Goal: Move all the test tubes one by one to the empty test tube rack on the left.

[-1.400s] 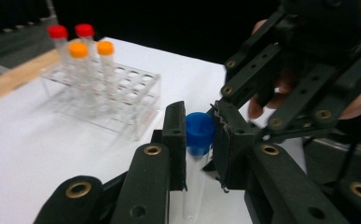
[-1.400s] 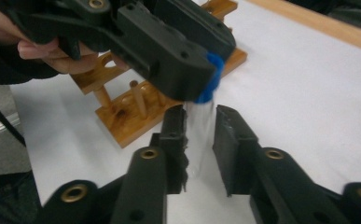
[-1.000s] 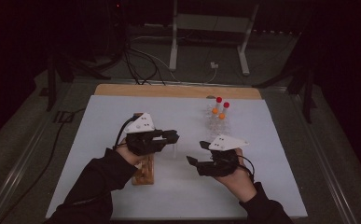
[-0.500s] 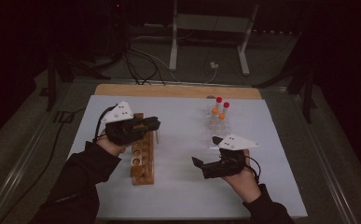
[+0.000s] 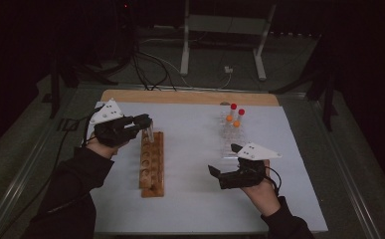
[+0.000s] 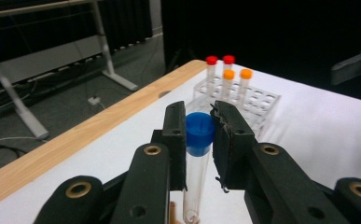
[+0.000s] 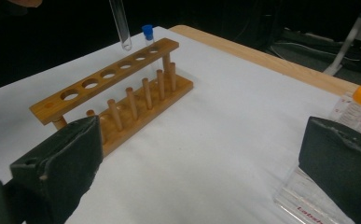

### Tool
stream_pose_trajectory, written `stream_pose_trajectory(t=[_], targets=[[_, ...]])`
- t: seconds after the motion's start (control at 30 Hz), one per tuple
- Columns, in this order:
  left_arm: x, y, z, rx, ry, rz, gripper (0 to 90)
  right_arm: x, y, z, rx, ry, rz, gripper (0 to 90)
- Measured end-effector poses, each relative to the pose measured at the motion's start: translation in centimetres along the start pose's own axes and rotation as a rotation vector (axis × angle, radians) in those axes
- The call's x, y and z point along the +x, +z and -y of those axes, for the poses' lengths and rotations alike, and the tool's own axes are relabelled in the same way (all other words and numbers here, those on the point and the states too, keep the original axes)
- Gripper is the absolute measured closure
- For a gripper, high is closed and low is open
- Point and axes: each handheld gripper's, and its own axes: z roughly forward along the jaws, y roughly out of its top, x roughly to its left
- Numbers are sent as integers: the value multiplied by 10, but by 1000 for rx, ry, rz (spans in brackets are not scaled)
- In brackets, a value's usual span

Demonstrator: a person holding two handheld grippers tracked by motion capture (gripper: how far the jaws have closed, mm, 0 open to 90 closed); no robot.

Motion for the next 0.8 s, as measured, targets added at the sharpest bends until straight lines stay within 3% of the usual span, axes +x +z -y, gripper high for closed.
stream_pose_trajectory(t=[0.27,0.47,0.8], targets=[[16,6,15,-4,-43,-61,770,-1,0,2,9,-1,3,0],[22,14,30,6,-79,-72,771,-2,-1,2,8,1,2,0],[19,28,55,42,-102,-69,772,-3,-2,5,7,8,-3,0]])
